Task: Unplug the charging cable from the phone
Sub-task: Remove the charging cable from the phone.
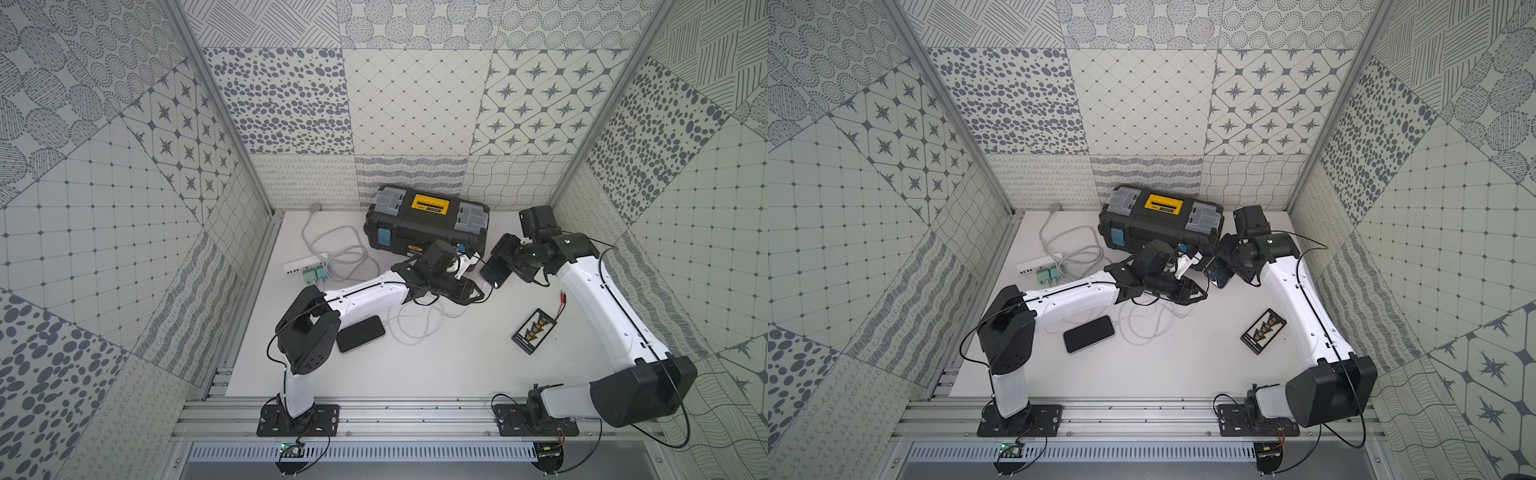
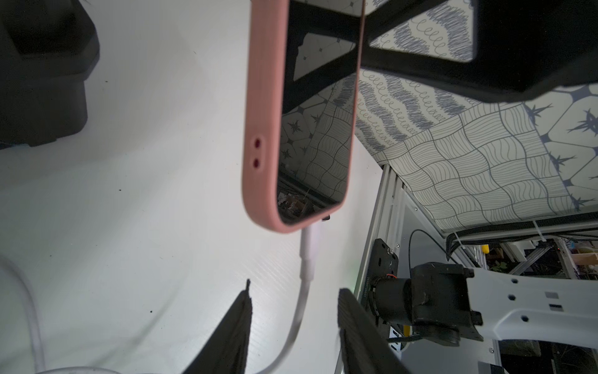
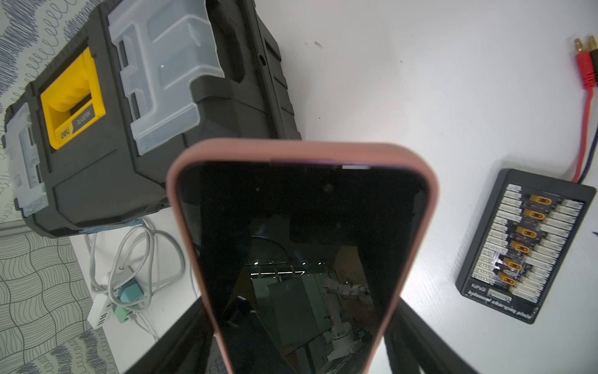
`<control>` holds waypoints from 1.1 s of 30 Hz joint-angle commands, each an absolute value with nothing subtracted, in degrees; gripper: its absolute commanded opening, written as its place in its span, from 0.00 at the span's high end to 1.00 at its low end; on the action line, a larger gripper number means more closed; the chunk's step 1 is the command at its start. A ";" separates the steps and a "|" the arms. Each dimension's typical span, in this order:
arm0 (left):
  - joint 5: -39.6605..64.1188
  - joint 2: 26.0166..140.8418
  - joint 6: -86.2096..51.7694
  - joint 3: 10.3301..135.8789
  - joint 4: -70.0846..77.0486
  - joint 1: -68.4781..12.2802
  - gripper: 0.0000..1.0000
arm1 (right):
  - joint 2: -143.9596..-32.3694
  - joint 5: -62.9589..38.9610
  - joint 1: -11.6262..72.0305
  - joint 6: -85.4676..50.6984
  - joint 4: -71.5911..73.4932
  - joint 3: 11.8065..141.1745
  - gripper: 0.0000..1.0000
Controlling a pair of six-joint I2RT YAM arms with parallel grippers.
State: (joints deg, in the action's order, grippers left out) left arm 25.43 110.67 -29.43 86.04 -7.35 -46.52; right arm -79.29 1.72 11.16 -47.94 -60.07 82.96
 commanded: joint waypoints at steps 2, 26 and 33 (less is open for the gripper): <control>27.33 111.10 -29.38 87.16 -5.62 -46.76 0.60 | -77.19 1.74 11.07 -48.87 -56.40 84.07 0.44; 27.25 112.57 -29.11 89.45 -7.28 -46.75 0.86 | -77.49 1.62 11.07 -49.44 -54.97 83.66 0.45; 26.85 112.72 -28.92 89.69 -7.63 -46.78 0.93 | -77.65 1.38 11.07 -49.31 -54.85 84.02 0.45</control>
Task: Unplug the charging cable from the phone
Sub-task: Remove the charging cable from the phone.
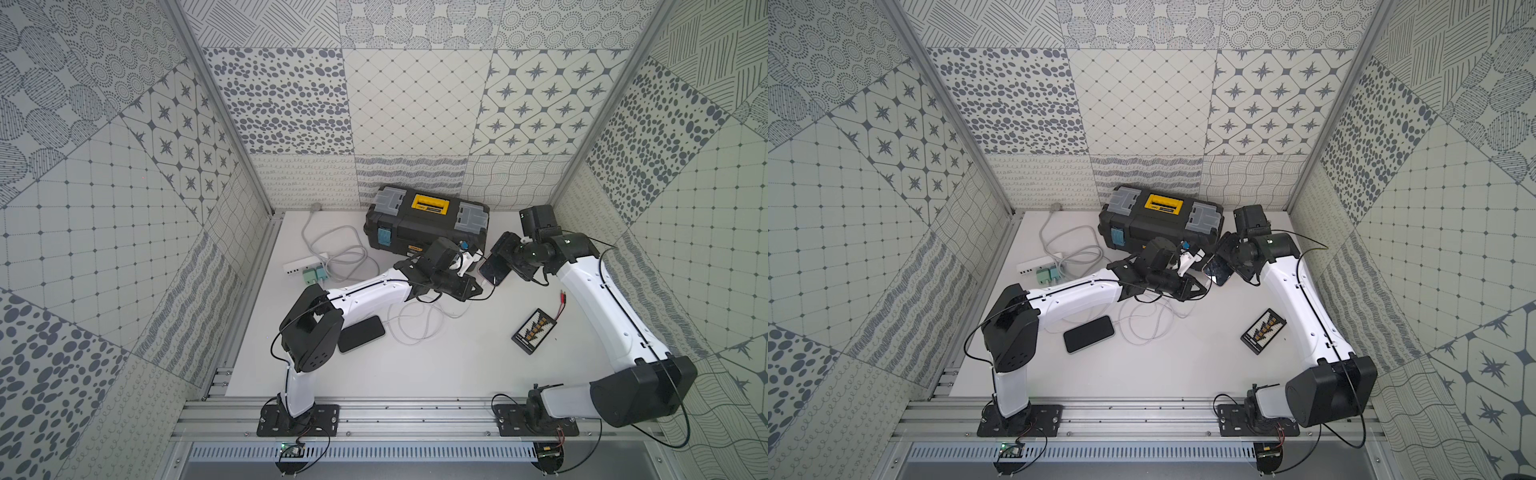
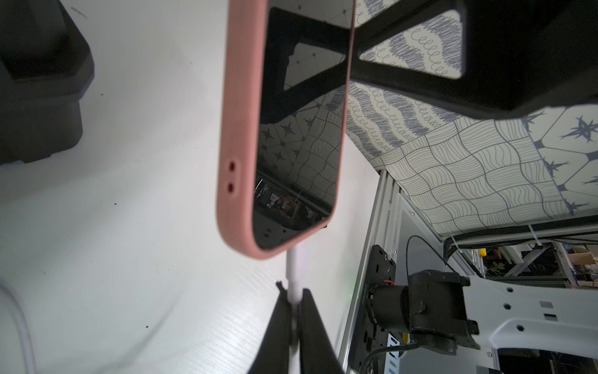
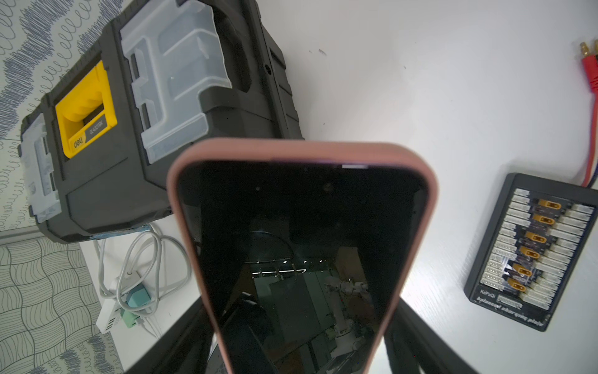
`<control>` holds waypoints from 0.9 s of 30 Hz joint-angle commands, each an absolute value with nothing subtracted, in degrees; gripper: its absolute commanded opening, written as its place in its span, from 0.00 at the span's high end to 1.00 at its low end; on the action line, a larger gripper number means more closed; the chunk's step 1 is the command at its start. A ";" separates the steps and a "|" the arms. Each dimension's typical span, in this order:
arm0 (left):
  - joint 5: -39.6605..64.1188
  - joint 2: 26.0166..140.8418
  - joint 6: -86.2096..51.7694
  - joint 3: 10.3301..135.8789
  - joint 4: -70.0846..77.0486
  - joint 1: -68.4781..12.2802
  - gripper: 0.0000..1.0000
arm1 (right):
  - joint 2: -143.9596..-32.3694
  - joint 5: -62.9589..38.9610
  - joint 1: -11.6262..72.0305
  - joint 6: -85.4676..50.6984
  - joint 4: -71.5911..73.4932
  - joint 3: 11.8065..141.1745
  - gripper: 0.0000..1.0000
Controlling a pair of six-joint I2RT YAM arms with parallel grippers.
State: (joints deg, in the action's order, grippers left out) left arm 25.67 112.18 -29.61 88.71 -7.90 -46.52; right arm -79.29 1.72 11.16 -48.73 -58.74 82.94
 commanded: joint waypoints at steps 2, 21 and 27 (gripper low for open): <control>26.78 112.83 -28.92 89.76 -7.74 -46.74 0.95 | -77.72 1.16 11.07 -49.31 -54.79 84.02 0.45; 26.28 112.58 -28.74 89.65 -8.00 -46.75 1.00 | -78.20 -1.51 11.07 -48.85 -54.60 83.75 0.45; 26.11 112.41 -28.65 89.52 -8.14 -46.76 1.00 | -78.13 -1.49 11.13 -48.45 -54.59 83.41 0.46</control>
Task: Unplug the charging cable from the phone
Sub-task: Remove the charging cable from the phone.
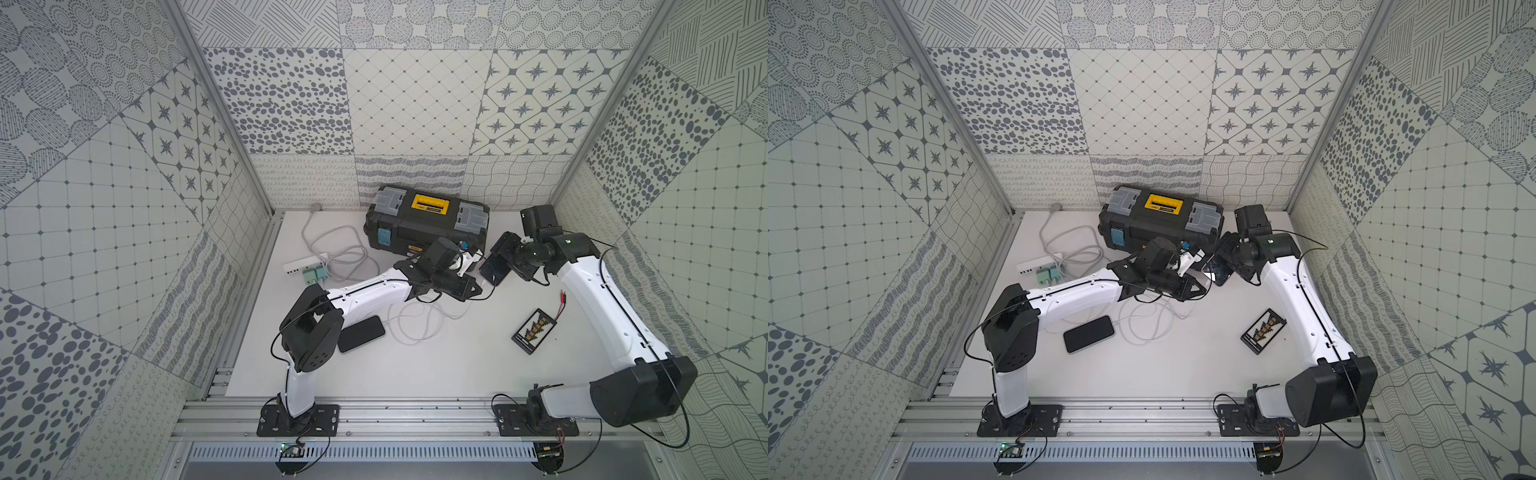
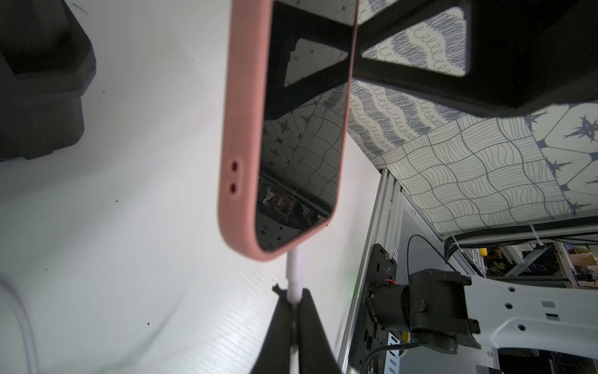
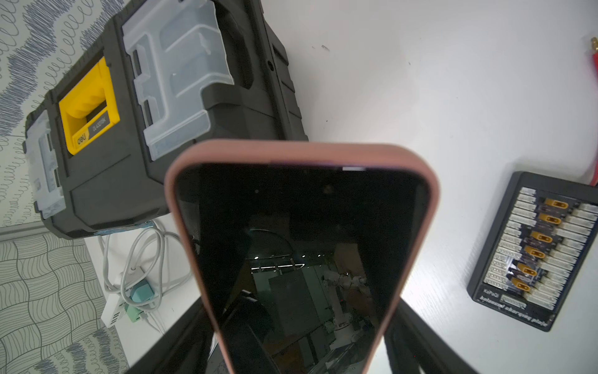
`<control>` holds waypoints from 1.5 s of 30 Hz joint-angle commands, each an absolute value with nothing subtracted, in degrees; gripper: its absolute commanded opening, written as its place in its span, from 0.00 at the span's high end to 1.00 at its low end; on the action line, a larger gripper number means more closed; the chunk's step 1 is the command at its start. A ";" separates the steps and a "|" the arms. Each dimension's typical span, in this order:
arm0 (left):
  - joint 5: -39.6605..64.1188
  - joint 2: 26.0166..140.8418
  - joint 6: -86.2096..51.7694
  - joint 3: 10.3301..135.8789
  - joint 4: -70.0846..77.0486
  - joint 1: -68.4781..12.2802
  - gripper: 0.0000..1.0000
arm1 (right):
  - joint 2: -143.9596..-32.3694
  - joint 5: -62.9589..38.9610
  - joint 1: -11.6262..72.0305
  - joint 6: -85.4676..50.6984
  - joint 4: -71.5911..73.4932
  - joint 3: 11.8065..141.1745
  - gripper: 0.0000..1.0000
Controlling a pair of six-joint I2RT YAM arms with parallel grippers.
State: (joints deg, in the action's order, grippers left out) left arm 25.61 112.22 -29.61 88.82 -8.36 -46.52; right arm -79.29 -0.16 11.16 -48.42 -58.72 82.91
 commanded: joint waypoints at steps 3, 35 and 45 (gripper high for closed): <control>26.28 112.37 -28.58 89.47 -8.19 -46.76 1.00 | -78.14 -1.32 11.08 -48.50 -54.62 83.58 0.46; 26.37 112.23 -27.95 89.66 -9.09 -46.75 1.00 | -78.51 -0.19 11.69 -47.85 -54.32 84.99 0.47; 26.32 112.03 -27.95 89.47 -9.23 -46.77 1.00 | -78.61 -0.50 11.78 -47.68 -54.04 85.01 0.47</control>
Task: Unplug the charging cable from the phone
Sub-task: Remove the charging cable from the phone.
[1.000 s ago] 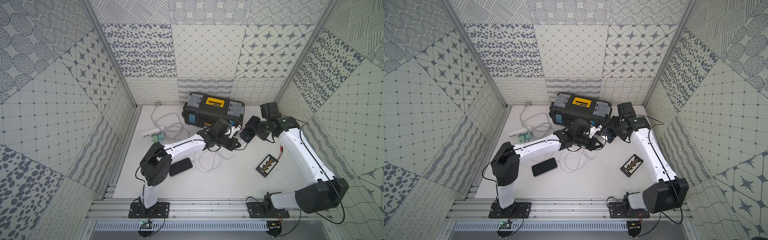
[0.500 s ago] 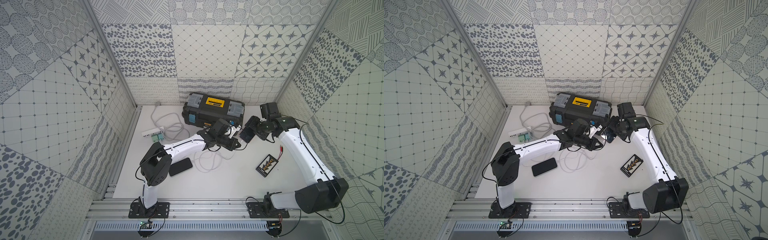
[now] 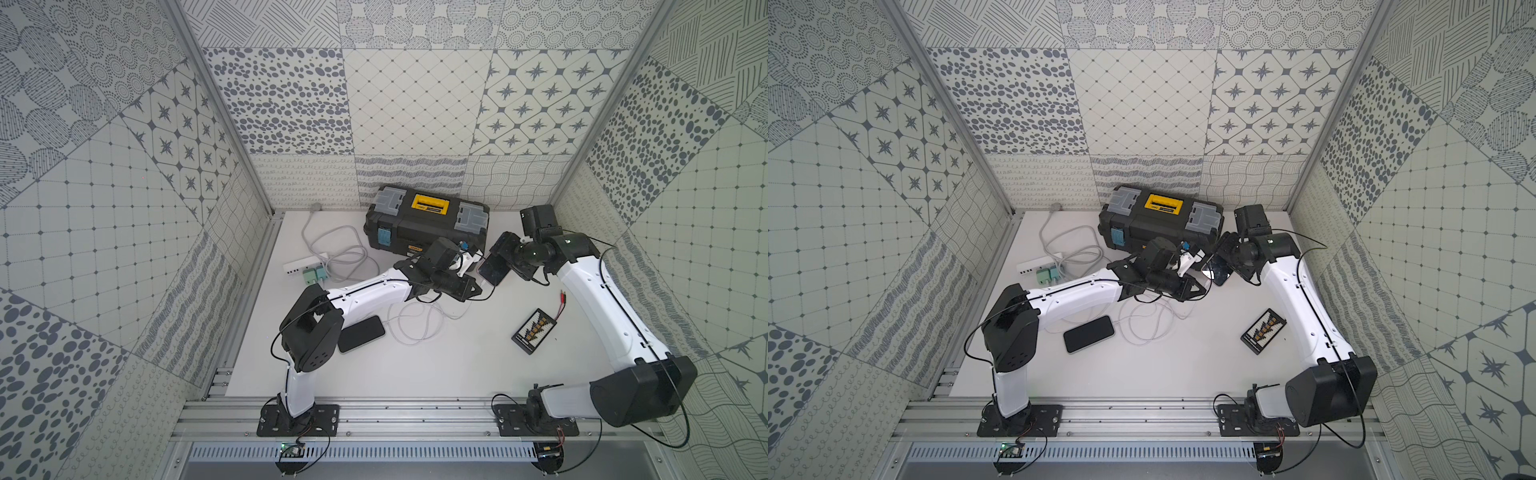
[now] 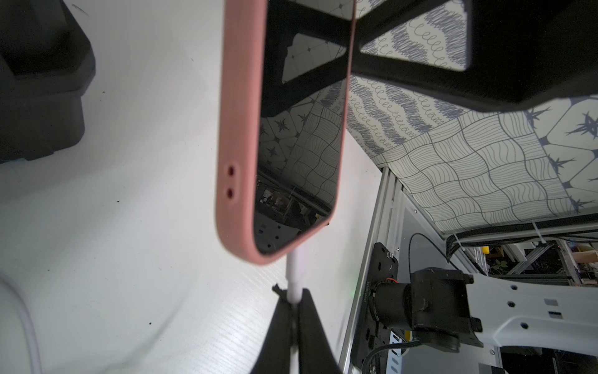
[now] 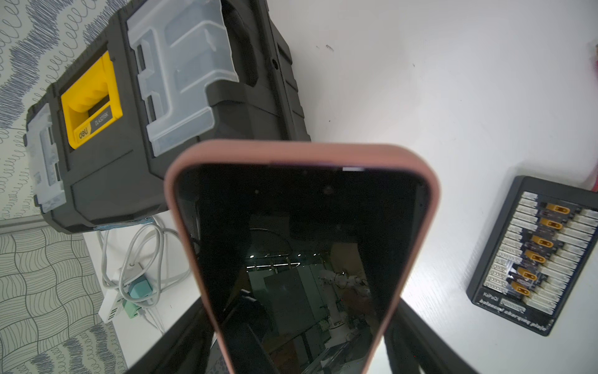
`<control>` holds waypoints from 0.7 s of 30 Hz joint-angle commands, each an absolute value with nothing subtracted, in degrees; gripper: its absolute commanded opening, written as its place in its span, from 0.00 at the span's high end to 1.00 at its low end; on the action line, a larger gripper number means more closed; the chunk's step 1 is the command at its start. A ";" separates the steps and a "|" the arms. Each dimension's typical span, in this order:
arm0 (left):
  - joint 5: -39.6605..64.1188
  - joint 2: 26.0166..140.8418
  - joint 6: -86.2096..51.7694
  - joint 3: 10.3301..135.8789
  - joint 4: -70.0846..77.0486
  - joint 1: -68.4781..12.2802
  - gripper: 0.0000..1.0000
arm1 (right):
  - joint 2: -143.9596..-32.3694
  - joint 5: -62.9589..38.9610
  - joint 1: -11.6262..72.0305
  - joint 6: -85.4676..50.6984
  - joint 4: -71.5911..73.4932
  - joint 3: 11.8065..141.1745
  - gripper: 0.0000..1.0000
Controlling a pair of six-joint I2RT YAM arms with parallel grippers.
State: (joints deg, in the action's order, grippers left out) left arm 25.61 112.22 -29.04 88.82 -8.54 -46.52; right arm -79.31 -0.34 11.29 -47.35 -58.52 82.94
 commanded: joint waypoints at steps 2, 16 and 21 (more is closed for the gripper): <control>26.37 112.11 -27.95 89.47 -9.31 -46.76 1.00 | -78.58 -0.36 11.78 -47.57 -54.02 84.99 0.48; 26.27 112.02 -27.71 89.16 -9.43 -46.74 1.00 | -78.76 0.26 11.78 -47.46 -53.89 85.60 0.48; 26.21 111.96 -27.75 88.95 -9.48 -46.76 1.00 | -78.66 0.64 11.78 -47.83 -53.88 85.69 0.48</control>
State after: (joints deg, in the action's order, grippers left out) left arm 25.61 112.22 -28.99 88.82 -8.67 -46.52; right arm -79.31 0.10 11.53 -47.37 -58.50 82.94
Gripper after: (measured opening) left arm 0.077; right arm 0.794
